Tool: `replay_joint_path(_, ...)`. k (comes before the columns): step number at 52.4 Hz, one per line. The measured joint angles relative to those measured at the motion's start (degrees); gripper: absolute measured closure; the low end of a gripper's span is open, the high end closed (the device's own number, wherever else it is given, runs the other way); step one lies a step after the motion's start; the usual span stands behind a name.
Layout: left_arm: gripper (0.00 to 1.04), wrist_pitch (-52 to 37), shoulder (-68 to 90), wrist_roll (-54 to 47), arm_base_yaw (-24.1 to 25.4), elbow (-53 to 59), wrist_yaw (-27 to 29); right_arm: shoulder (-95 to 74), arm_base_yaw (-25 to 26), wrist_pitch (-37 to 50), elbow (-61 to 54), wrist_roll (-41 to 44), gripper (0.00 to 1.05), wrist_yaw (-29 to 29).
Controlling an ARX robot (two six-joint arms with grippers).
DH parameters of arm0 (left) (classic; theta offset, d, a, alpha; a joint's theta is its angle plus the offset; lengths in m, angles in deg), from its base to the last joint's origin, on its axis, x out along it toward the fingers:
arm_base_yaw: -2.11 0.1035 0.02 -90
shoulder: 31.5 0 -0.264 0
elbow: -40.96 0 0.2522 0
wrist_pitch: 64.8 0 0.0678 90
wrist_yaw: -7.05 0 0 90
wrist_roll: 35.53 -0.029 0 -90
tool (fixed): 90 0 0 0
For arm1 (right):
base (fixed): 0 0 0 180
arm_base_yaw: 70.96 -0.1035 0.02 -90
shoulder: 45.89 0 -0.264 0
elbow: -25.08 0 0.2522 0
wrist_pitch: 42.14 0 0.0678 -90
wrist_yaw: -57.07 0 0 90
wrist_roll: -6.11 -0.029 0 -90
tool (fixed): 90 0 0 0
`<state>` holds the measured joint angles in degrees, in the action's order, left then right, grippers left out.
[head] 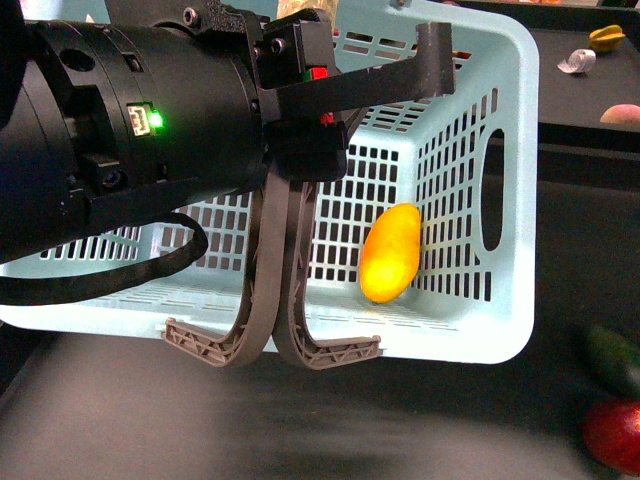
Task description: Pick mango with right arm and hold basket with left
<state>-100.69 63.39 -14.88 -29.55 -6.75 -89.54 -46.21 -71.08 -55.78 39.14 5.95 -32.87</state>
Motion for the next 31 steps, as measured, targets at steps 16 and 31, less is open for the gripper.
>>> replay_joint_path(16,0.99,0.0,0.0,0.0,0.0,0.0,-0.1,0.0,0.0,0.0,0.0,0.0,1.03,0.0)
replay_joint_path(31,0.99,0.0,0.0,0.0,0.0,0.0,0.0,0.0,0.0,0.0,0.0,0.0,1.03,0.0)
